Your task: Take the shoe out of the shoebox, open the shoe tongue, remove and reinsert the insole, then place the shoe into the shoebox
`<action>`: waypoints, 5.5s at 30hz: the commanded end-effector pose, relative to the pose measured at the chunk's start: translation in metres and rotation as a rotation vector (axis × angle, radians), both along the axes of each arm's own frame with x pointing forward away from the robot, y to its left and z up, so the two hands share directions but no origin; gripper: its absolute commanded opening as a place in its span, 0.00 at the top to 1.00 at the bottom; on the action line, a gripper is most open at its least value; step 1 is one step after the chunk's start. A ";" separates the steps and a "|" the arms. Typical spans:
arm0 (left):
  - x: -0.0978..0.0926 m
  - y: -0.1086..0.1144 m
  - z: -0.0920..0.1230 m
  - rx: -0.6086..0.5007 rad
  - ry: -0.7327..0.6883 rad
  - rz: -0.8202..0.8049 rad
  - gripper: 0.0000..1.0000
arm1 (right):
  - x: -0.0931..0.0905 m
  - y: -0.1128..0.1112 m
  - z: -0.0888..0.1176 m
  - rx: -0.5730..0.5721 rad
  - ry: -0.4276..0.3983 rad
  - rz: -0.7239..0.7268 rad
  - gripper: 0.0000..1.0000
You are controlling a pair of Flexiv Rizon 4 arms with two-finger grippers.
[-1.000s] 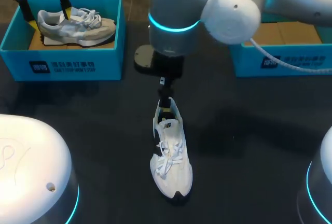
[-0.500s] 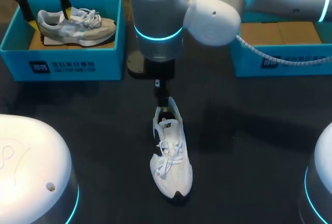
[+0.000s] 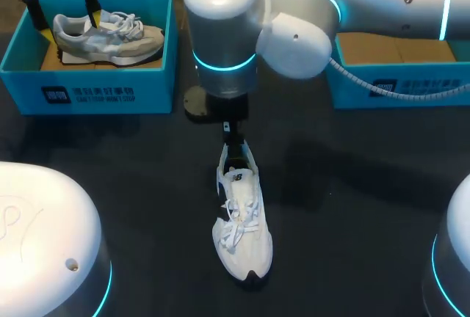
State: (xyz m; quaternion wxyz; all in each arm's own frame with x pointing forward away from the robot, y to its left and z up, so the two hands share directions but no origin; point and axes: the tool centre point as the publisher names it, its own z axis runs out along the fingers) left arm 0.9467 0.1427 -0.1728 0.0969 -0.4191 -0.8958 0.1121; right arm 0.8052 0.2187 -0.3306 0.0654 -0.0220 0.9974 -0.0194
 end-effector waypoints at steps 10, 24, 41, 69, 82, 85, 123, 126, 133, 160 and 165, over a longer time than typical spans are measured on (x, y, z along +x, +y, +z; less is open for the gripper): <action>0.000 0.000 0.000 0.003 0.000 -0.001 0.00 | 0.011 -0.006 -0.039 0.015 0.037 -0.030 0.00; 0.000 0.000 0.000 0.003 0.000 -0.001 0.00 | 0.014 -0.005 -0.056 0.051 0.064 -0.043 0.38; 0.000 0.000 0.000 0.003 0.000 -0.001 0.00 | 0.000 -0.008 -0.043 0.055 0.056 -0.099 1.00; 0.000 0.000 0.000 0.003 0.000 -0.001 0.00 | 0.039 -0.067 0.117 0.032 -0.057 -0.146 1.00; 0.000 0.000 0.000 0.003 0.000 -0.001 0.00 | 0.083 -0.093 0.150 0.018 -0.102 -0.191 1.00; 0.000 0.000 0.000 0.003 0.000 -0.001 0.00 | 0.100 -0.113 0.168 0.003 -0.128 -0.219 1.00; 0.000 0.000 0.000 0.003 0.000 -0.001 0.00 | 0.279 -0.323 0.221 0.054 -0.163 -0.160 1.00; 0.000 0.000 0.000 0.003 0.000 -0.001 0.00 | 0.296 -0.340 0.219 0.032 -0.175 -0.158 1.00; 0.000 0.000 0.000 0.003 0.000 -0.001 0.00 | 0.325 -0.357 0.203 0.019 -0.124 -0.126 1.00; 0.000 0.000 0.000 0.003 0.000 -0.001 0.00 | 0.421 -0.496 0.158 0.017 -0.151 -0.137 1.00; 0.000 0.000 0.000 0.003 0.000 -0.001 0.00 | 0.423 -0.508 0.151 0.012 -0.170 -0.118 1.00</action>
